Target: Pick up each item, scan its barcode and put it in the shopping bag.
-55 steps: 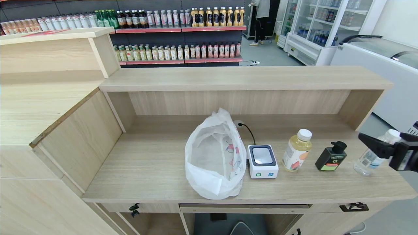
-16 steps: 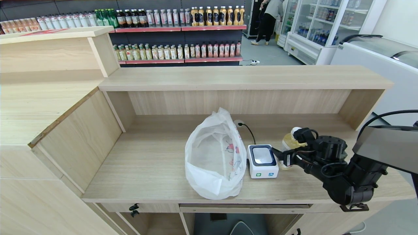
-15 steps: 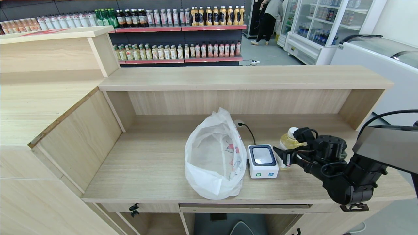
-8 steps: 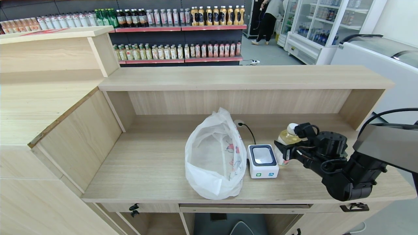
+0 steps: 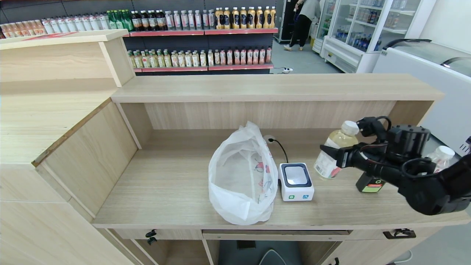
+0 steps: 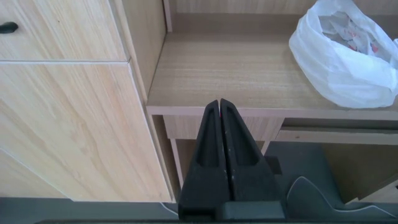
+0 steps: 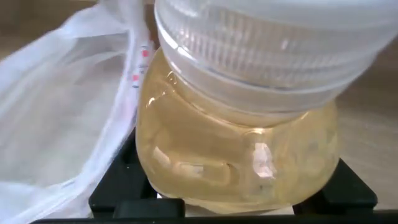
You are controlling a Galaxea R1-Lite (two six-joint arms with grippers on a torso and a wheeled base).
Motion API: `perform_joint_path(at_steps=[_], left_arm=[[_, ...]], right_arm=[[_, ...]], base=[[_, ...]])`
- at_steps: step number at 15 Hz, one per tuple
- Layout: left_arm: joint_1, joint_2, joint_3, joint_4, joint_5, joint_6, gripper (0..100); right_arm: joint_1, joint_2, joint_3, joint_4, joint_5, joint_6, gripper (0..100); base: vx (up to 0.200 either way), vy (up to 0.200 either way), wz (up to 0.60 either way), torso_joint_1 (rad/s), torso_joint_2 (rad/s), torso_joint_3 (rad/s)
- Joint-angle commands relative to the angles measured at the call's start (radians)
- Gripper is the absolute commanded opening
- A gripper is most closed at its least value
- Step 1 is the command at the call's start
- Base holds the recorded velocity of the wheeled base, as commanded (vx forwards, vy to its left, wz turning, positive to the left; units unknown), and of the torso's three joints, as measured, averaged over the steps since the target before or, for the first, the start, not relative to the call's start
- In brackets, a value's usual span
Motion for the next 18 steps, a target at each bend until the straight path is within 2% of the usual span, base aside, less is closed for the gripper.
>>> perform_joint_path(at_steps=[1,2,3,5,6,9,12,15,18], left_arm=[[0.000,0.000,0.000,0.000,0.000,0.000,0],[0.000,0.000,0.000,0.000,0.000,0.000,0],[0.000,0.000,0.000,0.000,0.000,0.000,0],[0.000,0.000,0.000,0.000,0.000,0.000,0],[0.000,0.000,0.000,0.000,0.000,0.000,0],[0.000,0.000,0.000,0.000,0.000,0.000,0],[0.000,0.000,0.000,0.000,0.000,0.000,0],[0.000,0.000,0.000,0.000,0.000,0.000,0],[0.000,0.000,0.000,0.000,0.000,0.000,0]], right_arm=[[0.004,-0.389,-0.027,0.379,0.218,0.131,0],[0.007,-0.456,-0.039,0.484,0.310,0.154,0],[0.018,-0.502,-0.041,0.533,0.367,0.168,0],[0.062,-0.598,-0.039,0.566,0.480,0.226,0],[0.062,-0.598,-0.039,0.566,0.480,0.226,0],[0.202,-0.699,-0.042,0.576,0.503,0.344,0],[0.312,-0.782,-0.065,0.675,0.516,0.375,0],[0.343,-0.835,-0.087,0.727,0.583,0.407,0],[0.351,-0.837,-0.106,0.727,0.589,0.415,0]], base=[[0.000,0.000,0.00,0.000,0.00,0.000],[0.000,0.000,0.00,0.000,0.00,0.000],[0.000,0.000,0.00,0.000,0.00,0.000],[0.000,0.000,0.00,0.000,0.00,0.000],[0.000,0.000,0.00,0.000,0.00,0.000],[0.000,0.000,0.00,0.000,0.00,0.000],[0.000,0.000,0.00,0.000,0.00,0.000],[0.000,0.000,0.00,0.000,0.00,0.000],[0.000,0.000,0.00,0.000,0.00,0.000]])
